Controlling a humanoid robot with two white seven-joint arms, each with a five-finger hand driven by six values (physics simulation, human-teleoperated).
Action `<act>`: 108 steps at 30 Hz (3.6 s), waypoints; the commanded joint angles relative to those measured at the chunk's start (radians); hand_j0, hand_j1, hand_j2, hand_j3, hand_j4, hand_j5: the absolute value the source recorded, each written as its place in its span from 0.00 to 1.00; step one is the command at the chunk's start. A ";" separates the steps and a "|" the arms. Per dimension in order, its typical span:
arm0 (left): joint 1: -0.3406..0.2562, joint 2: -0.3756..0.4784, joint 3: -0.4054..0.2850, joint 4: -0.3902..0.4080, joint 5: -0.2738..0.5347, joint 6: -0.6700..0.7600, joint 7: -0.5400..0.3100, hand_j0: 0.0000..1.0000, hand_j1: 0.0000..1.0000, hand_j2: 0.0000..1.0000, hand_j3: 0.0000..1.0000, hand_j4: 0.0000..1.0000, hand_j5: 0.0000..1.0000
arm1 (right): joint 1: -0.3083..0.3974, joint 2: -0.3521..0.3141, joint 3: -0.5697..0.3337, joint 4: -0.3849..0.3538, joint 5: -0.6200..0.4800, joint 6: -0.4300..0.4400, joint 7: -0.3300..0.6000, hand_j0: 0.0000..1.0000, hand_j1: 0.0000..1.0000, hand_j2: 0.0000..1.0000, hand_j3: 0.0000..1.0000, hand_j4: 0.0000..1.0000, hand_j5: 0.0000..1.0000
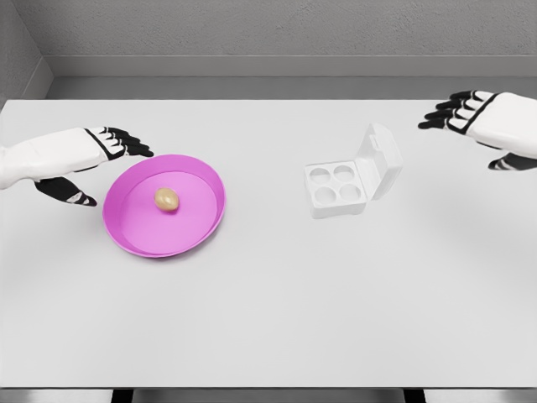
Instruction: Pack egg into the box and close the box lid
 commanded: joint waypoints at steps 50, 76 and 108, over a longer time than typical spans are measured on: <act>-0.100 -0.335 -0.075 0.293 -0.146 0.002 -0.151 0.78 0.78 0.78 0.78 0.78 0.78 | -0.104 0.123 0.183 0.332 0.119 0.003 0.000 1.00 1.00 1.00 1.00 1.00 1.00; -0.106 -0.327 -0.089 0.323 -0.159 0.002 -0.151 0.73 0.73 0.73 0.73 0.73 0.73 | -0.187 0.147 0.199 0.339 0.132 0.003 0.000 1.00 1.00 1.00 1.00 1.00 1.00; -0.137 -0.332 -0.090 0.302 -0.164 0.002 -0.151 0.35 0.35 0.35 0.35 0.35 0.35 | -0.176 0.153 0.256 0.388 0.145 0.003 0.000 1.00 1.00 1.00 1.00 1.00 1.00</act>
